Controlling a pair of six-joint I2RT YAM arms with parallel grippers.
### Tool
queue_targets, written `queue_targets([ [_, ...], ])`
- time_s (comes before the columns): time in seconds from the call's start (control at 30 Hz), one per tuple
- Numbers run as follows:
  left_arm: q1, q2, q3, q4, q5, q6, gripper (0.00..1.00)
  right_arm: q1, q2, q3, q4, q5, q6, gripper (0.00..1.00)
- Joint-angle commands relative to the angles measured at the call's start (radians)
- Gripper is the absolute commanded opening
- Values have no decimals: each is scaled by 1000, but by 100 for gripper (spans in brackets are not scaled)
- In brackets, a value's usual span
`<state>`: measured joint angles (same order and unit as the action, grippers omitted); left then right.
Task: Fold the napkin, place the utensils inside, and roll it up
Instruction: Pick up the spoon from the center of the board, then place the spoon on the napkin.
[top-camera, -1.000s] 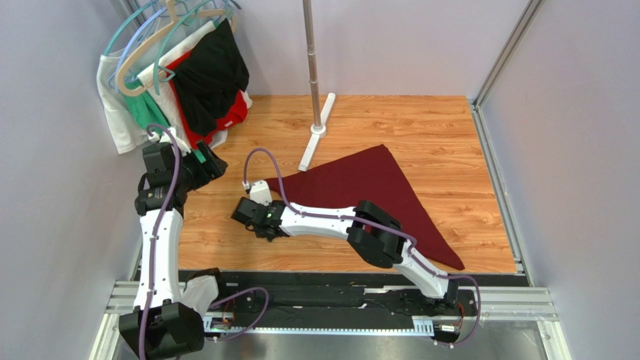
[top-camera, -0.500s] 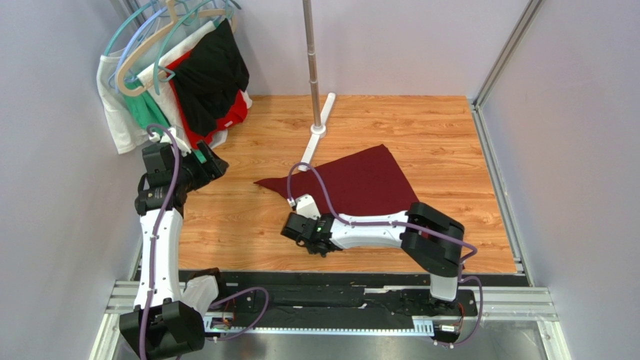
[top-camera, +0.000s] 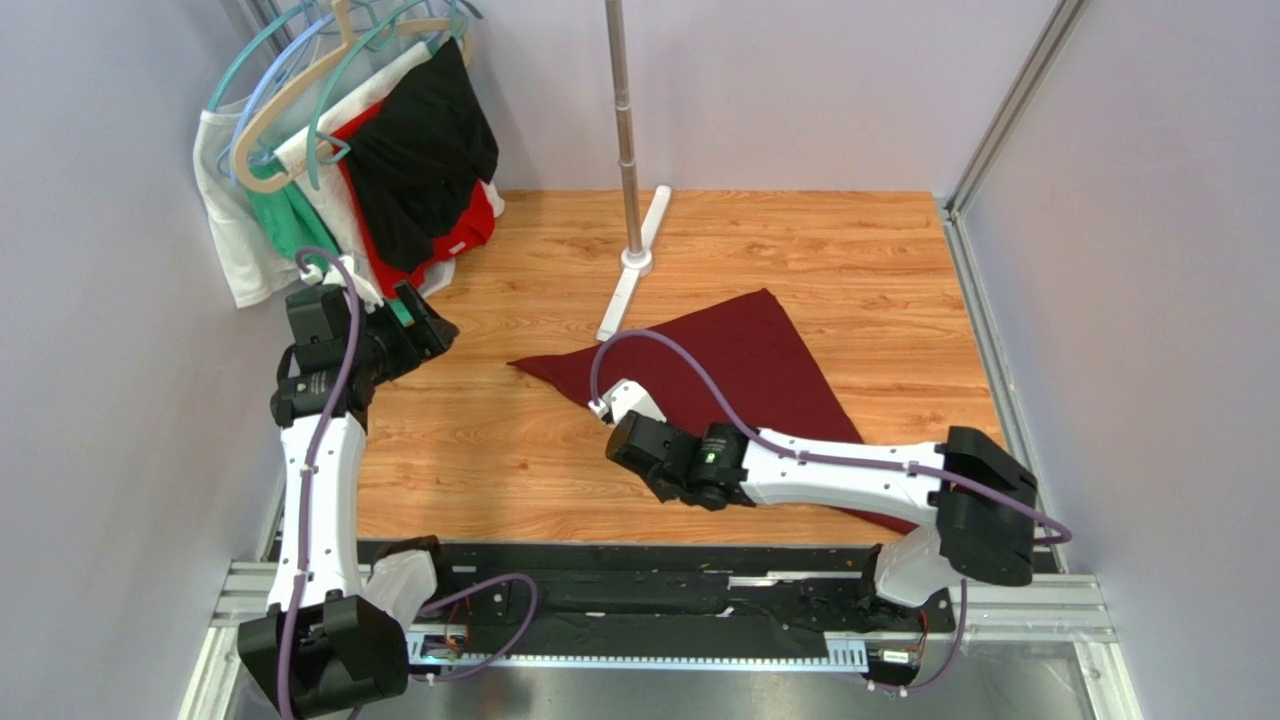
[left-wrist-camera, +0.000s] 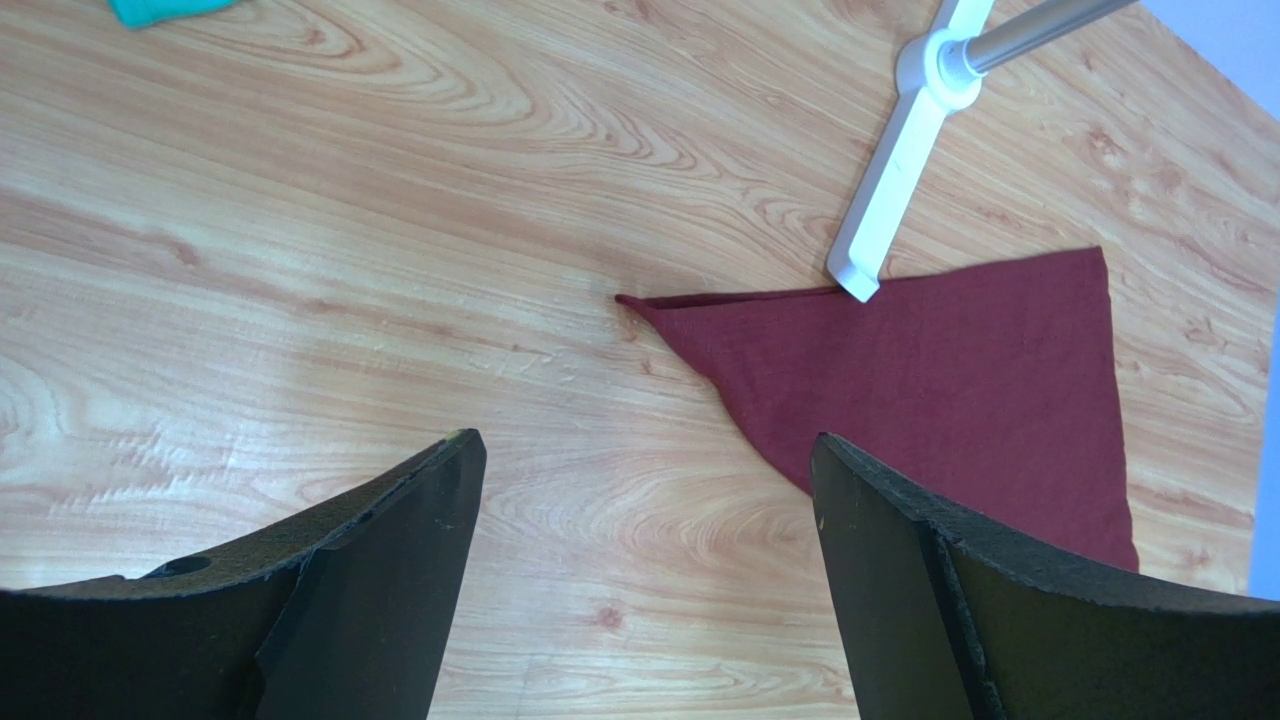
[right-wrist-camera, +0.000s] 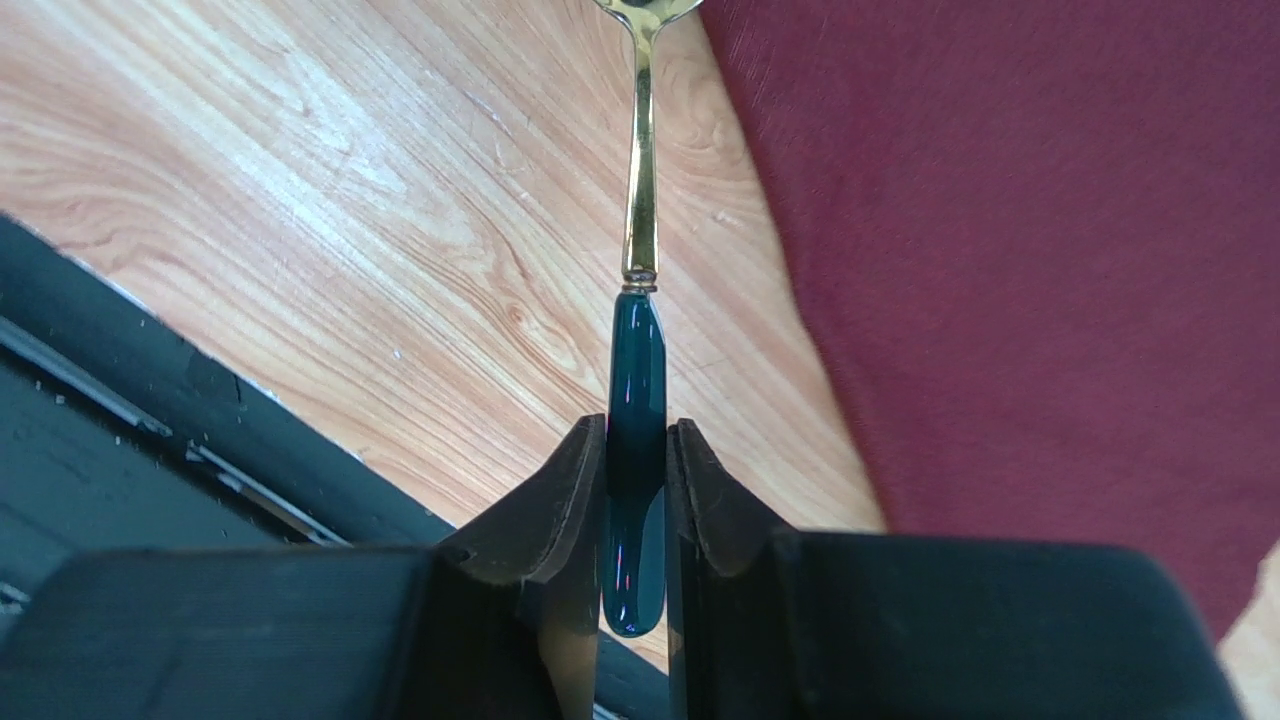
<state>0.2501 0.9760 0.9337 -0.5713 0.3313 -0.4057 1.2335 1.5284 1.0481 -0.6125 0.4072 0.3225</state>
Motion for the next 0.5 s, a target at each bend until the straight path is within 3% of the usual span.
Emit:
queue_targets([
  [0.0, 9, 6, -4, 27, 5, 1, 89, -35, -77, 3, -12, -7, -180, 0],
  [0.47, 9, 6, -9, 30, 46, 2, 89, -288, -120, -11, -16, -183, -485, 0],
])
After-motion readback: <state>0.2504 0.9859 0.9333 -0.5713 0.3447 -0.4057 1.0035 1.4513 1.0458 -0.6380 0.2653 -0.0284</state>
